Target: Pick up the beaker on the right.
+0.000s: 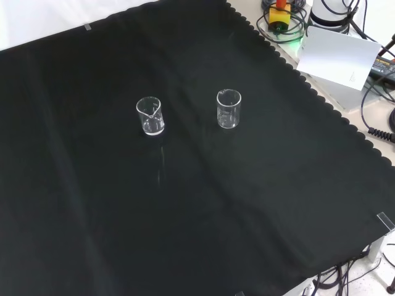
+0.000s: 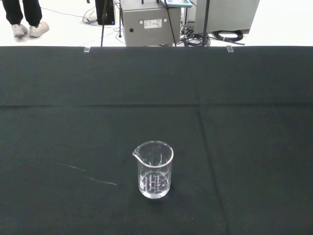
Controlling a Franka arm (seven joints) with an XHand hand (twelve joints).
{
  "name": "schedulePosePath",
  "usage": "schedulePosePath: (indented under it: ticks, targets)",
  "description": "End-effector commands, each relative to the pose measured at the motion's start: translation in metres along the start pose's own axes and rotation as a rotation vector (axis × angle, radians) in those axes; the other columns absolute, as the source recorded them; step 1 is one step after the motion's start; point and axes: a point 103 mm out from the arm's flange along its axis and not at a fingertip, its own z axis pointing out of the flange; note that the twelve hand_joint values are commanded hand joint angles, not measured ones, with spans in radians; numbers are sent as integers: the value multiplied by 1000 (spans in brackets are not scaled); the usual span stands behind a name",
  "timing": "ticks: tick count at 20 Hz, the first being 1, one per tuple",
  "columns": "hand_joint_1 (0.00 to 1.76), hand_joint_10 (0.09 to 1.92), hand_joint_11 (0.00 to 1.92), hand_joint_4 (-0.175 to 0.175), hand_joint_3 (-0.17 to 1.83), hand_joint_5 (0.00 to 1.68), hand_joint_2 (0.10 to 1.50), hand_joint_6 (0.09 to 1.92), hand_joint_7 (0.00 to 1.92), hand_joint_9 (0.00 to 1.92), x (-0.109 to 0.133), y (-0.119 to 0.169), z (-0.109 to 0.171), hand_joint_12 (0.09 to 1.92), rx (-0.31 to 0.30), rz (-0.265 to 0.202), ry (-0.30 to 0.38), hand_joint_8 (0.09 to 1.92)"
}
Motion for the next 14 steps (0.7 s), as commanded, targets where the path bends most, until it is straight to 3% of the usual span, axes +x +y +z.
schedulePosePath:
  ticks: [1, 4, 14]
  targets:
    - [190, 380, 18, -7, 27, 210, 1272, 87, 2, 254, 0, 0, 0, 1364, -10, 2, -9, 483]
    - [61, 545, 23, -4, 76, 223, 1354, 87, 1, 189, 0, 1, -1, 1361, -8, 4, -8, 471]
    - [52, 616, 26, -4, 87, 226, 1355, 87, 8, 166, -12, 0, 16, 1365, 15, 31, -8, 480]
